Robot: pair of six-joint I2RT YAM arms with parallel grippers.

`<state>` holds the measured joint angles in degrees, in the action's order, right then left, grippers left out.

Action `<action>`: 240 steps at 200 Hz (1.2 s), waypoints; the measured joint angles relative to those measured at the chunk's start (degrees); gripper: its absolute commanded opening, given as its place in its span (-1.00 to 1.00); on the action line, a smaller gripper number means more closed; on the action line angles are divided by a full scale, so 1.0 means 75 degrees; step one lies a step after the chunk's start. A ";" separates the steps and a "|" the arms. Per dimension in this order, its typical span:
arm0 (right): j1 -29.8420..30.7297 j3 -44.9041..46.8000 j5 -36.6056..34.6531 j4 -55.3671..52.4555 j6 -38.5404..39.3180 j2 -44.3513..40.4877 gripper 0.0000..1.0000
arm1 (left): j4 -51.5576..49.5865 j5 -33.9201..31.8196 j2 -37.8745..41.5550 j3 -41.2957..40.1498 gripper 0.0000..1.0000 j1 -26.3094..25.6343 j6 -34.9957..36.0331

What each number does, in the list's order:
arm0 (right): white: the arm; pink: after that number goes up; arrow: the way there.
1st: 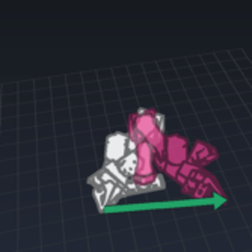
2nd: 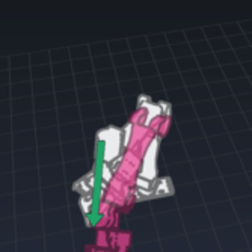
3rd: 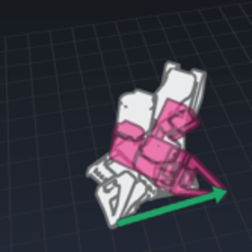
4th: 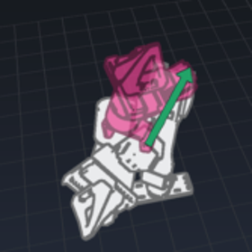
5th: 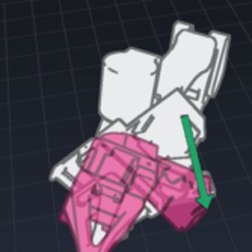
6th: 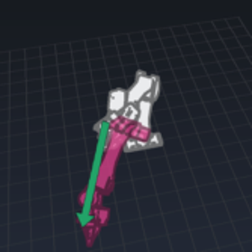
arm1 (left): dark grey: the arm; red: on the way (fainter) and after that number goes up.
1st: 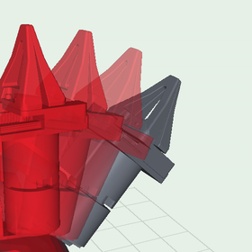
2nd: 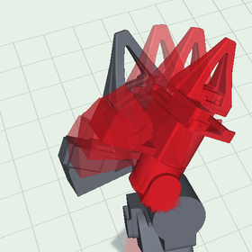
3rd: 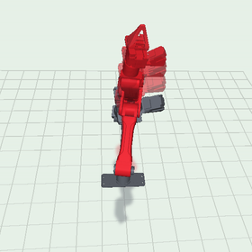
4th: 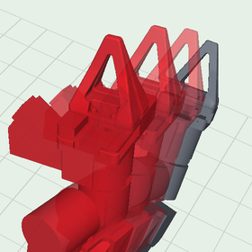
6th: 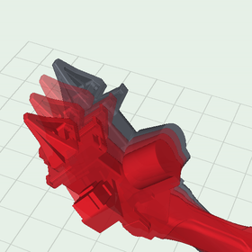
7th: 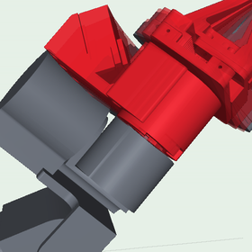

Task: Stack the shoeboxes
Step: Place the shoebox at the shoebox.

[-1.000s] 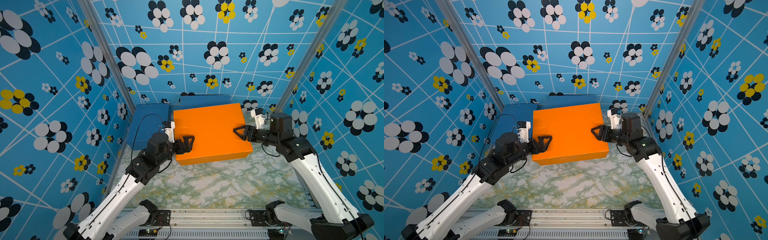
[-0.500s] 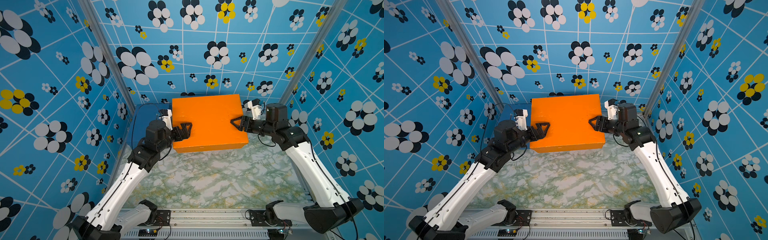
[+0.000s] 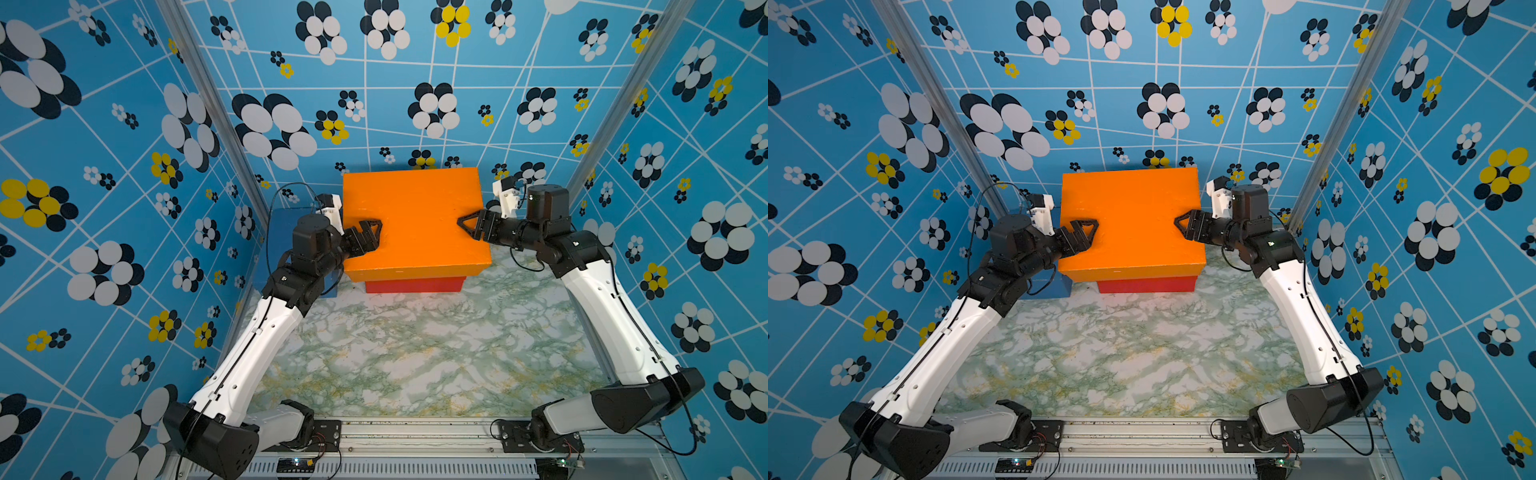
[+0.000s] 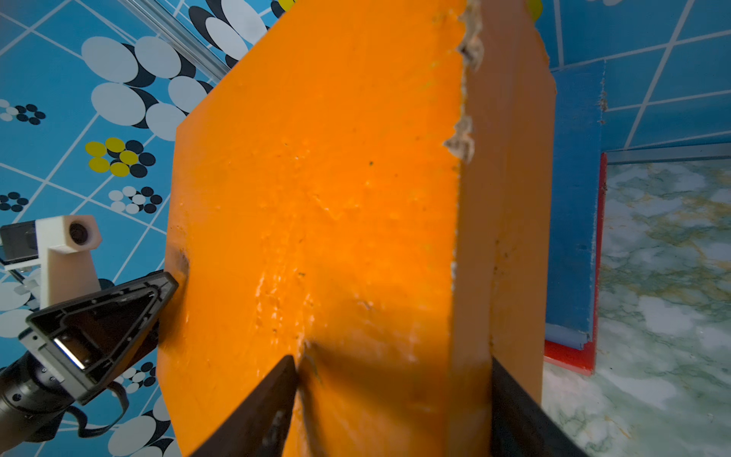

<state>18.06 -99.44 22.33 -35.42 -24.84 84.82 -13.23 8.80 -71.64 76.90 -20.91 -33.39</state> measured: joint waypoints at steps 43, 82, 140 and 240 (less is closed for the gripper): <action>-0.0085 -0.0501 -0.0044 0.0000 -0.0003 0.0449 0.46 | 0.0128 0.0128 -0.0463 0.0361 0.96 0.0154 0.0000; -0.0224 -0.1052 -0.0076 -0.0032 -0.0006 0.0828 0.46 | 0.0286 0.0239 -0.0906 0.0731 0.95 0.0189 -0.0003; -0.0388 -0.2025 0.0000 -0.0052 -0.0137 0.1580 0.45 | 0.0341 0.0335 -0.1489 0.1425 0.96 0.0326 0.0000; -0.0545 -0.2879 0.0044 -0.0137 -0.0323 0.2363 0.45 | 0.0399 0.0577 -0.2518 0.2430 0.95 0.0568 -0.0029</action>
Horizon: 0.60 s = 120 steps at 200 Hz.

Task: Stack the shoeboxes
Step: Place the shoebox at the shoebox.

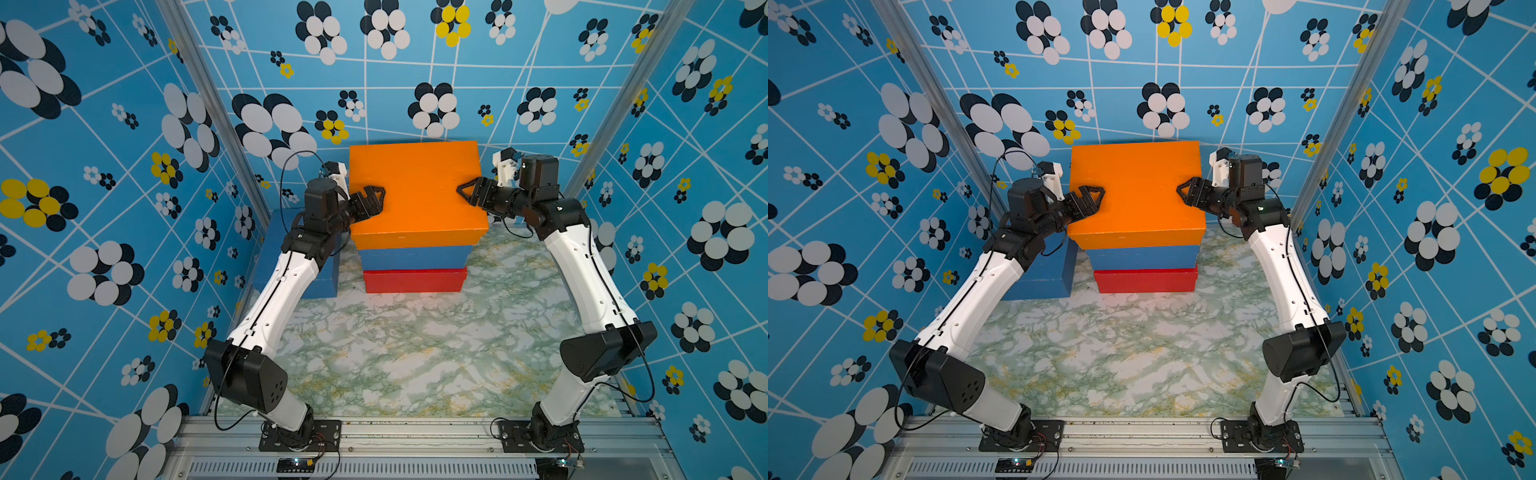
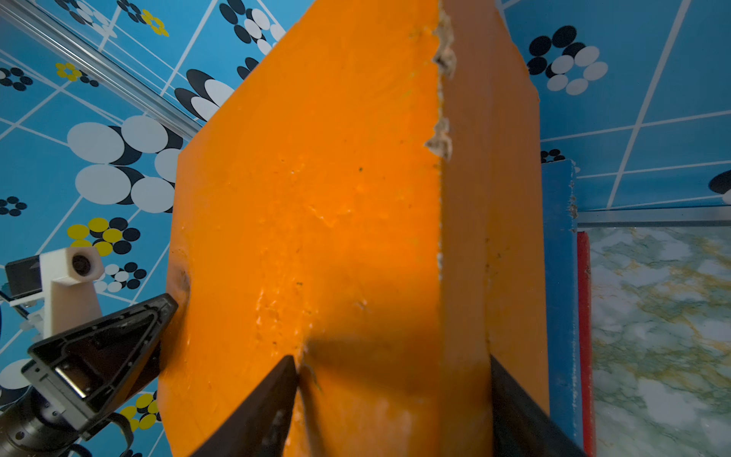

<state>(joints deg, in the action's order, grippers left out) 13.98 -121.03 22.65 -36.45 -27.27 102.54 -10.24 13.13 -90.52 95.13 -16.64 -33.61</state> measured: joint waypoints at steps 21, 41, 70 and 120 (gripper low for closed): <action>-0.0038 -0.0087 0.0038 -0.0035 -0.0026 0.0102 0.45 | 0.0000 0.0064 -0.0154 0.0131 0.95 0.0032 -0.0020; -0.0044 -0.0134 0.0058 -0.0044 -0.0061 0.0216 0.45 | 0.0000 0.0114 -0.0265 0.0224 0.95 0.0087 -0.0032; -0.0087 -0.0169 0.0169 -0.0052 -0.0090 0.0364 0.45 | 0.0000 0.0140 -0.0388 0.0291 0.94 0.0125 -0.0032; -0.0166 -0.0332 0.0283 -0.0096 -0.0114 0.0574 0.45 | -0.0003 0.0169 -0.0577 0.0385 0.94 0.0131 -0.0055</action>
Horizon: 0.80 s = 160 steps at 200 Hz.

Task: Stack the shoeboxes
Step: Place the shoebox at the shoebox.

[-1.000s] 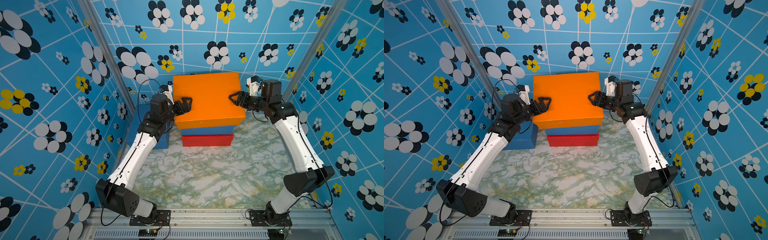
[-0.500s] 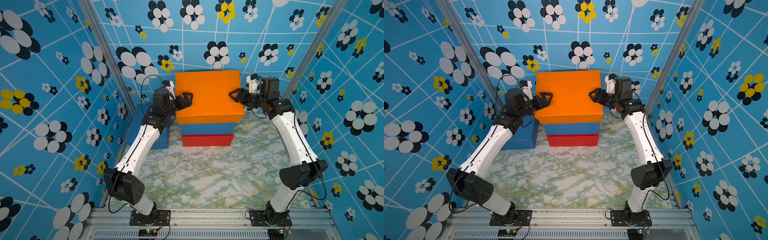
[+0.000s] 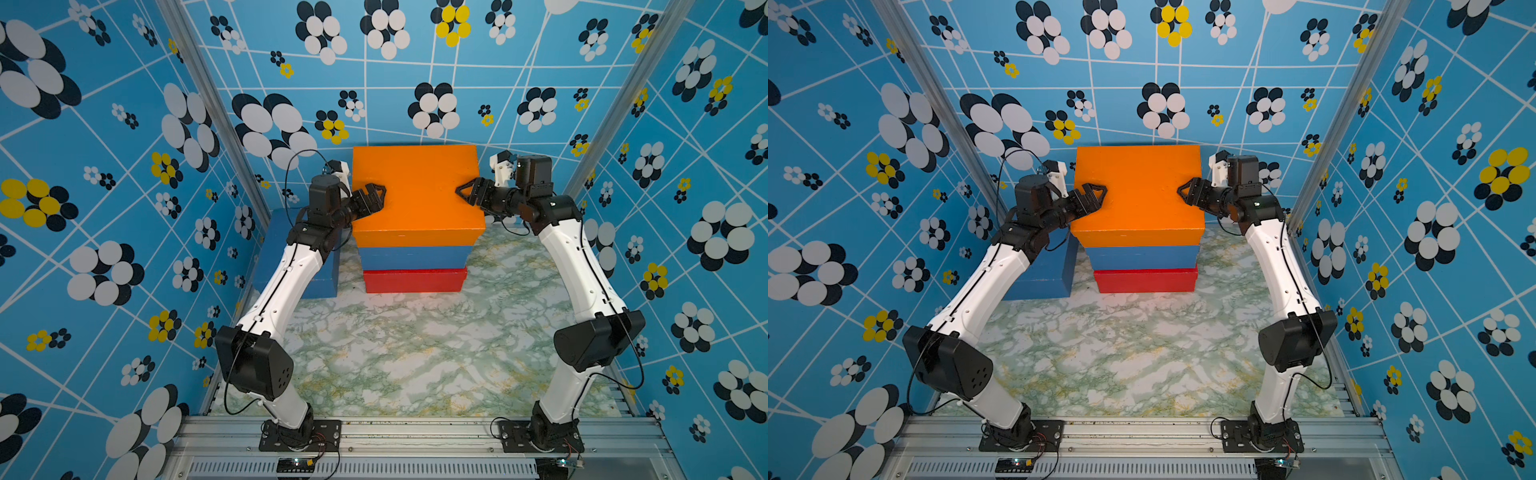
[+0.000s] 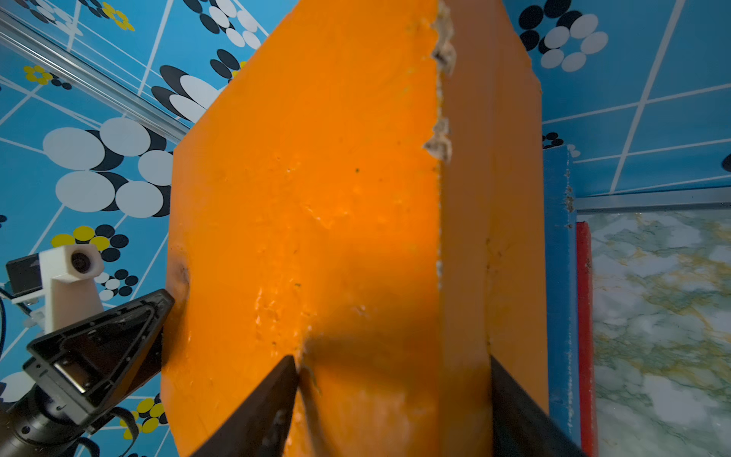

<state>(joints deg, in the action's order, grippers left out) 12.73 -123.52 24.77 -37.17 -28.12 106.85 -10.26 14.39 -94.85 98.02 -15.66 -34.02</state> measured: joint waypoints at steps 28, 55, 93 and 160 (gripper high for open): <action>-0.0023 -0.0210 0.0067 -0.0003 -0.0006 0.0172 0.45 | 0.0003 0.0029 -0.0070 0.0122 0.94 0.0044 -0.0003; -0.0026 -0.0294 0.0169 0.0000 -0.0032 0.0280 0.45 | 0.0009 0.0052 -0.0099 0.0198 0.94 0.0090 -0.0029; -0.0061 -0.0294 0.0184 -0.0009 -0.0058 0.0300 0.45 | 0.0012 0.0093 -0.0172 0.0201 0.94 0.0093 -0.0061; -0.0111 -0.0297 0.0187 -0.0055 -0.0058 0.0385 0.45 | 0.0061 0.0146 -0.0326 0.0201 0.94 0.0093 -0.0090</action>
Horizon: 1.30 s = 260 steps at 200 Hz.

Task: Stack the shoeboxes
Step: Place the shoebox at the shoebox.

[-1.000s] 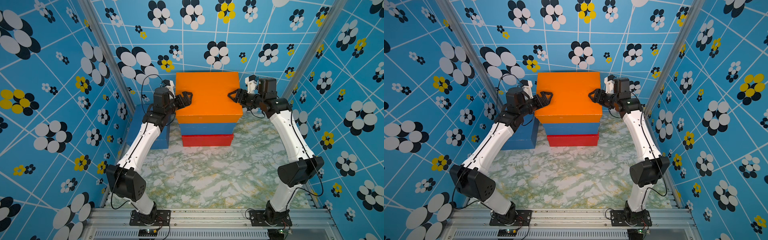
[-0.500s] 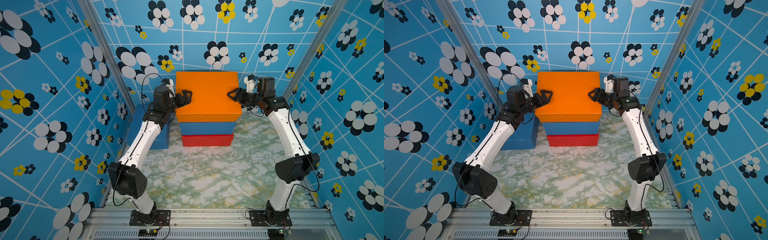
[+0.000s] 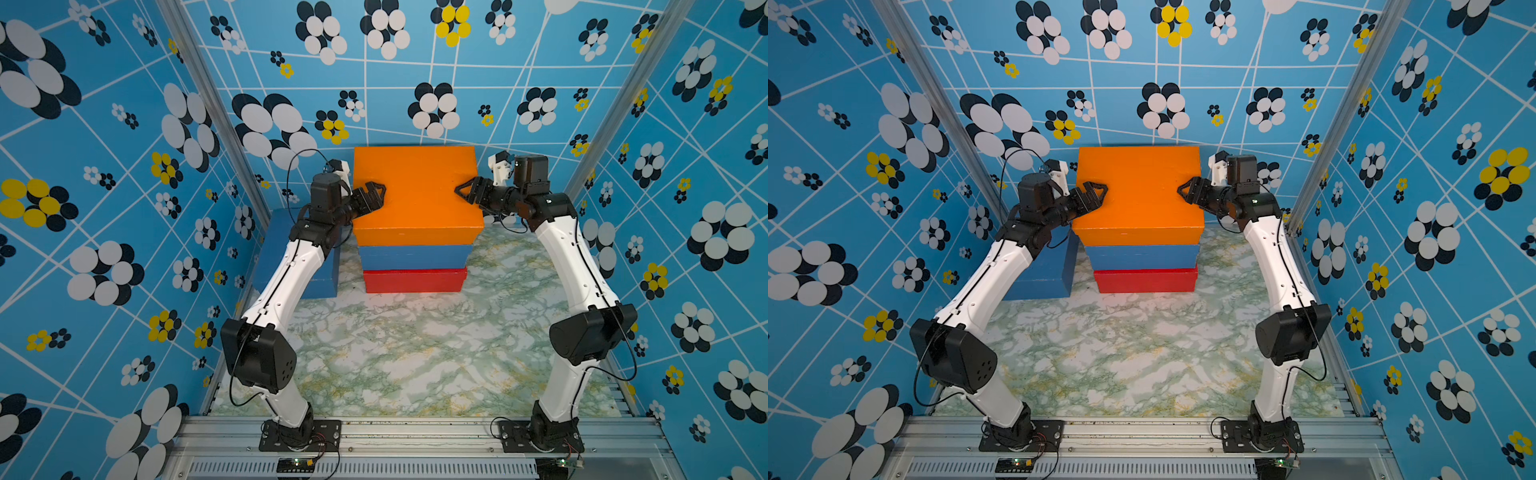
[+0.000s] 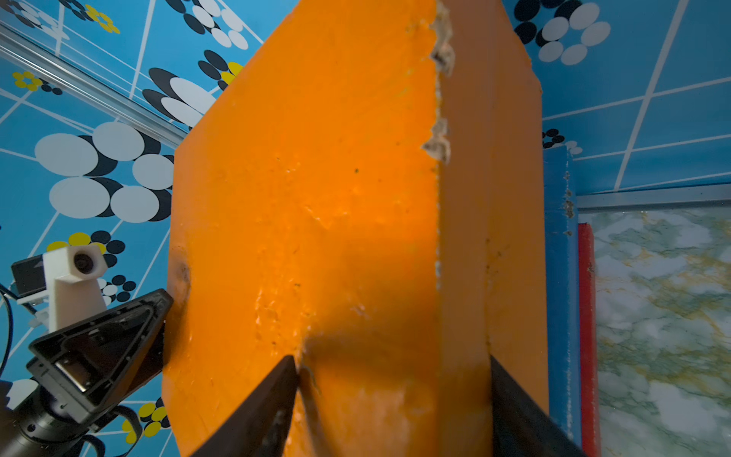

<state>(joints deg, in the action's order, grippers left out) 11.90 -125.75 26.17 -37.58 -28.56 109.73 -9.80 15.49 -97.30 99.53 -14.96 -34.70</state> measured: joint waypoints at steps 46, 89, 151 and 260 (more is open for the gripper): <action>-0.0050 0.0000 0.0015 -0.0073 0.0000 0.0020 0.46 | 0.0099 0.0073 -0.0082 0.0000 0.94 0.0000 -0.0032; -0.0087 0.0000 0.0052 -0.0070 -0.0020 0.0079 0.51 | 0.0152 0.0105 -0.0108 0.0000 0.95 0.0009 -0.0061; -0.0108 -0.0125 0.0052 -0.0047 -0.0114 0.0230 0.58 | 0.0187 0.0239 -0.0143 0.0000 0.99 0.0032 -0.0114; -0.0181 -0.0804 0.0385 -0.0058 -0.0315 0.0807 0.66 | 0.0391 0.0434 -0.0373 0.0111 0.99 0.0224 -0.0175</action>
<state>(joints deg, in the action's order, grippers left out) 10.55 -131.79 29.06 -38.02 -30.92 115.79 -6.87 18.74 -100.09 100.36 -13.28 -36.01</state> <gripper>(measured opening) 0.829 0.995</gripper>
